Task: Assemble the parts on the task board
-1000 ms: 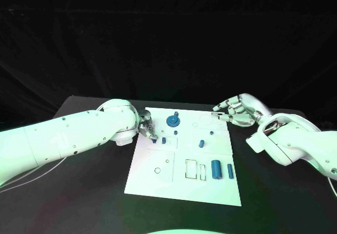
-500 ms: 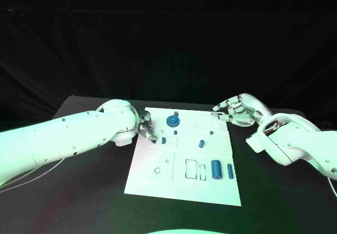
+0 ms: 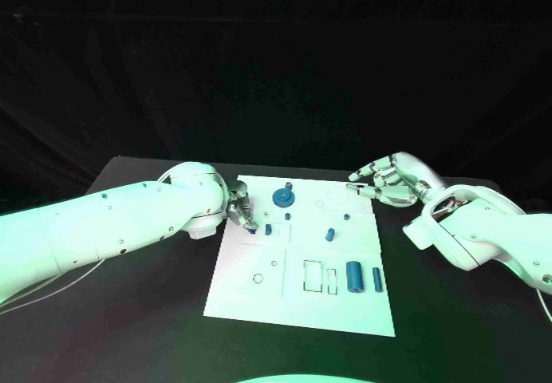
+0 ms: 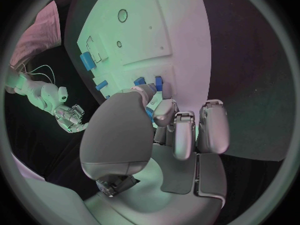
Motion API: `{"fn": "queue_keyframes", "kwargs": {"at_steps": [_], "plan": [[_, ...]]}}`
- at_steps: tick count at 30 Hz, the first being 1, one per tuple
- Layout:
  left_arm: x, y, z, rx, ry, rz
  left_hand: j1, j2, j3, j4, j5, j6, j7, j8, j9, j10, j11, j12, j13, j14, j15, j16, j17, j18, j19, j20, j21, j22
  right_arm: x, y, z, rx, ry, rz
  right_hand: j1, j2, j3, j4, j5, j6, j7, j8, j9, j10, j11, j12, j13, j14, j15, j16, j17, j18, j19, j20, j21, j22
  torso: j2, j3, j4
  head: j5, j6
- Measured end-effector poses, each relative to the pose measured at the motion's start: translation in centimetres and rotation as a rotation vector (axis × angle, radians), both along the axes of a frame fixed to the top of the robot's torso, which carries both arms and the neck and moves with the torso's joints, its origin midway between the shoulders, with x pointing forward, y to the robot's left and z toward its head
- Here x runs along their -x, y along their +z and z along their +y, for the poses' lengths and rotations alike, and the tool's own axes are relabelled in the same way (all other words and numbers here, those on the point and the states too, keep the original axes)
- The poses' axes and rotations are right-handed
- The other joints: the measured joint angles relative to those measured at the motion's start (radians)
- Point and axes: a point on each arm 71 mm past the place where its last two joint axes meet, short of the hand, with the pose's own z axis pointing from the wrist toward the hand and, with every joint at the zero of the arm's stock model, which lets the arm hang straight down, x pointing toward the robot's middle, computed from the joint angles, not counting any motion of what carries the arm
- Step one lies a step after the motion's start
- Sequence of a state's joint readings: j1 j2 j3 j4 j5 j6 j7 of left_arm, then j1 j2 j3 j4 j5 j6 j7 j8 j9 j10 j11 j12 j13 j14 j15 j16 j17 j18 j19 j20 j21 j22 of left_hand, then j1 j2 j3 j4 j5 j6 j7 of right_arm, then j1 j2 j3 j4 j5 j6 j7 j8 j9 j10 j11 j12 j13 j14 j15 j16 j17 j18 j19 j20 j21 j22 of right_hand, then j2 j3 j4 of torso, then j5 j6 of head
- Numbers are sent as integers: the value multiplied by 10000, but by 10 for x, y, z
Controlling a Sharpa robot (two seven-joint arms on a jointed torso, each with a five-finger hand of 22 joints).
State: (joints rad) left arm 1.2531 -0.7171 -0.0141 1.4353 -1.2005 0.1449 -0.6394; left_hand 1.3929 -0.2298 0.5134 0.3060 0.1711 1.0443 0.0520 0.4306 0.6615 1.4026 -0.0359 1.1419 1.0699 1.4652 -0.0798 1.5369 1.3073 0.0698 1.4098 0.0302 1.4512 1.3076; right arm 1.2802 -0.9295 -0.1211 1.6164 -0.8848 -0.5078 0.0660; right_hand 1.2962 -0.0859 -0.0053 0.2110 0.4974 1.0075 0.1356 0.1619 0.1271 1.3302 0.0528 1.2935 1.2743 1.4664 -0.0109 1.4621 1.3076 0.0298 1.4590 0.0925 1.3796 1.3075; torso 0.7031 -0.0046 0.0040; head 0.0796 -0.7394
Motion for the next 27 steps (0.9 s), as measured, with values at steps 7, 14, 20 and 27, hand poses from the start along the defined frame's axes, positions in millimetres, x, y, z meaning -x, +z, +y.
{"fn": "queue_keyframes", "kwargs": {"at_steps": [7, 14, 20, 27], "plan": [[-1, -1, 0, 19, 56, 50, -740, 55, 399, -571, -3, 56, -22, -2, 8, 70, -66, 47, 97, -13, -96, 0, 0, 0, 37, -37, 0, -1, 0, 0, 0, -2, 4, 1, 0, 0, 0, 0, 0, 0, 0, 0, -1, 0, 0, 0, 0, 0, 0, 0, 0, 0, 0, 0, 0, -1, 0, 3, 3, -3, -12], [-2, -2, 0, 48, 108, 142, -1270, 156, 414, -944, -12, 151, -112, -2, 73, 165, -128, 204, 303, -16, -169, 0, 5, 0, 126, -126, 48, -1, 0, 0, 0, -2, -1, 2, 0, 0, 0, 0, 0, 0, 0, 0, -1, 0, 0, 0, 0, 0, 0, 0, -1, 0, 0, 0, 0, -1, -6, 6, 0, 12, -24], [-3, -3, -1, 49, 138, 185, -1314, 199, 212, -823, -30, 265, -197, -20, 63, 254, -215, 280, 387, 0, -222, 0, 8, 1, 126, -126, 73, -1, 0, 0, 0, -2, -3, 3, 0, 0, 0, 0, 0, 0, 0, 0, -1, 0, 0, 0, -1, 0, 0, 0, -2, 1, 0, 0, 0, -1, -7, 5, 0, 12, -28], [-4, -4, -1, 16, 153, 220, -1371, 178, -34, -699, -31, 362, -288, -20, 63, 271, -230, 338, 452, 1, -224, 0, 7, 1, 162, -161, 88, -2, 0, 0, 0, -2, -5, 4, 0, 0, -43, 43, 0, 0, 0, 0, 15, 0, 0, 0, -1, 0, 0, -40, -2, 0, 0, 0, 0, -2, -9, 2, 0, 2, -29]]}}
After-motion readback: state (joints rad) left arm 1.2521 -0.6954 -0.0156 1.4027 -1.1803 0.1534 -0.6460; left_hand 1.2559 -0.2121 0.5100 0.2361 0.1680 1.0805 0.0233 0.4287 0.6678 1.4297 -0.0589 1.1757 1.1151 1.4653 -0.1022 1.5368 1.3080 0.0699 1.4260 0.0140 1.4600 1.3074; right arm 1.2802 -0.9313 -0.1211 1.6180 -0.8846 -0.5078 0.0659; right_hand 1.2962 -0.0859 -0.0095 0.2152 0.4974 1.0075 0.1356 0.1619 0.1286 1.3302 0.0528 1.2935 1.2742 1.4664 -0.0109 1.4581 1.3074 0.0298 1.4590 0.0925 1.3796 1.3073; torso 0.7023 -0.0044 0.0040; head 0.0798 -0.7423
